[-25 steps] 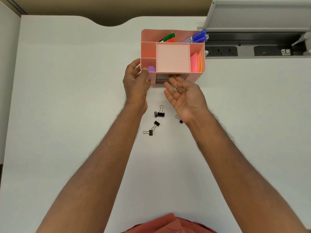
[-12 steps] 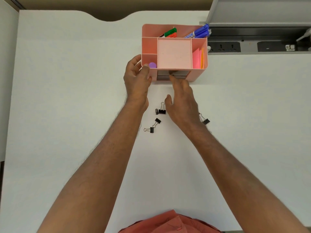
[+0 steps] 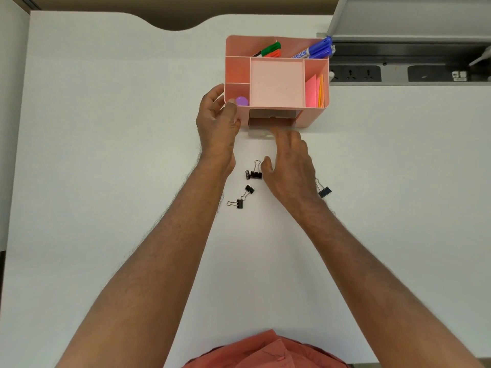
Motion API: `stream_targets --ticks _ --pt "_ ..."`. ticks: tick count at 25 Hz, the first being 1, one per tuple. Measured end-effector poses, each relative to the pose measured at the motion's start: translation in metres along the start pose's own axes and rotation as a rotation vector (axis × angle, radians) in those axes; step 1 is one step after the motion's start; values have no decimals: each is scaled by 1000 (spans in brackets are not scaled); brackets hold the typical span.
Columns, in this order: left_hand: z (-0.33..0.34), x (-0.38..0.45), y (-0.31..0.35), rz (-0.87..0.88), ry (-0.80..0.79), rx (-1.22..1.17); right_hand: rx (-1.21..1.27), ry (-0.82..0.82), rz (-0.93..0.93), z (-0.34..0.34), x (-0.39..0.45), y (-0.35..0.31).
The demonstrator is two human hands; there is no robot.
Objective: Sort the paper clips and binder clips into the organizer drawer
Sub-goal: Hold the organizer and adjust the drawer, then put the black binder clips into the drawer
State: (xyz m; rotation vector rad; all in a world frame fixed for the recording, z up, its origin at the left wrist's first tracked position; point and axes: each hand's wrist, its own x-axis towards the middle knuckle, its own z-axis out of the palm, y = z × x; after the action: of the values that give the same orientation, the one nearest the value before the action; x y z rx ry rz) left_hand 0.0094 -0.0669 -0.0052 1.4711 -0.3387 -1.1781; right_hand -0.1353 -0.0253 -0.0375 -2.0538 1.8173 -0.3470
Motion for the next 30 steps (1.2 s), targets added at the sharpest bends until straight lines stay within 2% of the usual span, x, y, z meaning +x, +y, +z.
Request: stream_targets --ticks 7,11,15,18,22,26,30 --pt "0 -1 0 14 -16 -2 1 -16 -26 3 -22 3" --pt "-1 2 -1 36 -15 73 195 30 21 -9 -27 16" --pt "-21 -11 -21 186 -7 476 207 104 152 -19 -54 54" --pt "-51 -52 -59 388 -125 888 144 -31 229 -16 -78 73" --pt "-82 -97 -108 564 -359 1382 -16 -190 121 -10 -92 71" --pt "-79 -115 -114 518 -422 1491 -200 -211 38 -11 -91 64" --pt "-80 -118 -105 533 -380 1507 -199 -213 12 -18 -99 62"
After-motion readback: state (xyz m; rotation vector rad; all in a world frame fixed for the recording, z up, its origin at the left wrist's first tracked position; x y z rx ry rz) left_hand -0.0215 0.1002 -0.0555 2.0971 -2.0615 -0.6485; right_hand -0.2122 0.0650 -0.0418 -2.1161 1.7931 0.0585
